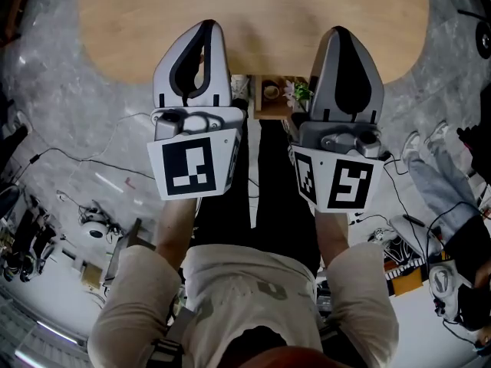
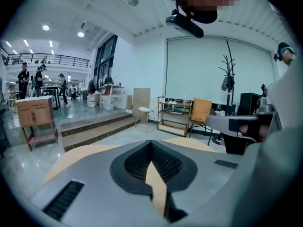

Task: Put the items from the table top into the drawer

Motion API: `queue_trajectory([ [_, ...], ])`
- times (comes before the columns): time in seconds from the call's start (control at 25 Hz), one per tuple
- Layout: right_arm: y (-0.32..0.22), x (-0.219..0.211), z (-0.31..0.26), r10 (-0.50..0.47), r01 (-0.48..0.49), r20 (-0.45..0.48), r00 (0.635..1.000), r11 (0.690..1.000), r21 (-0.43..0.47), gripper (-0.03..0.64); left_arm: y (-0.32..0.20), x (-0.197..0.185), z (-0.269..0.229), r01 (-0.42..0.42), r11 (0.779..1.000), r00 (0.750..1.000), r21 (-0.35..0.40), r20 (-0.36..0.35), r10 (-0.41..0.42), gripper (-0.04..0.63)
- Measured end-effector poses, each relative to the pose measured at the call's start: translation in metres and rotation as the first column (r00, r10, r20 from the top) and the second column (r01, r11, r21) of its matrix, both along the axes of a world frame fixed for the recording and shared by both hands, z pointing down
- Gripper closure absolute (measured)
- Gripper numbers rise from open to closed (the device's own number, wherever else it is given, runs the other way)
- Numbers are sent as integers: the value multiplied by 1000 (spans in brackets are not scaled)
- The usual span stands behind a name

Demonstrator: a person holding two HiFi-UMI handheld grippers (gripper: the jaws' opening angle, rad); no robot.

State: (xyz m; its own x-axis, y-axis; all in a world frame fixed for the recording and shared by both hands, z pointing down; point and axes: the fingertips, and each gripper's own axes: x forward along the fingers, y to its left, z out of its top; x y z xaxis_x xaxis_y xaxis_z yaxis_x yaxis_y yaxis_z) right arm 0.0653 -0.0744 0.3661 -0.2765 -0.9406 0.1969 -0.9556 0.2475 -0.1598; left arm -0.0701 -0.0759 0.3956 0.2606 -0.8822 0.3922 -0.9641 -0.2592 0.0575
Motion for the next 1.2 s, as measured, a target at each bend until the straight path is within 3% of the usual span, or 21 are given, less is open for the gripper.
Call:
queue_trajectory([
  [0.2,1,-9,19,-24,24,1,1000,999,-42,612,1,-6,5,4,1000,1000,1,5,-4,589],
  [0.32,-23,-2,58,-34,38,31,999,987,-158,611,-8,-3,7,4,1000,1000,-1,5,-4,589],
  [0.36,-33,2,77,-27,35,45,999,978,-206,586,-10,-3,7,4,1000,1000,-1,6,-4,588],
  [0.4,-46,9,98,-14,27,53,999,967,-252,493,-11,-3,8,3,1000,1000,-2,8,-3,589],
  [0.44,-59,16,119,1,14,50,999,954,-298,407,-12,-4,9,2,1000,1000,-3,11,-2,589],
  [0.56,-99,43,183,57,-60,-20,998,901,-430,392,-14,-8,13,0,1000,1000,-12,23,0,589],
  [0.76,-128,70,267,91,-151,-129,987,781,-606,391,-12,-11,24,-6,999,999,-38,44,8,589],
  [1.04,-130,72,297,78,-199,-208,975,726,-658,391,-17,-11,30,-4,999,999,-50,48,7,588],
  [1.2,-127,74,301,82,-224,-240,967,723,-654,393,-19,-10,29,0,999,999,-41,37,2,589],
])
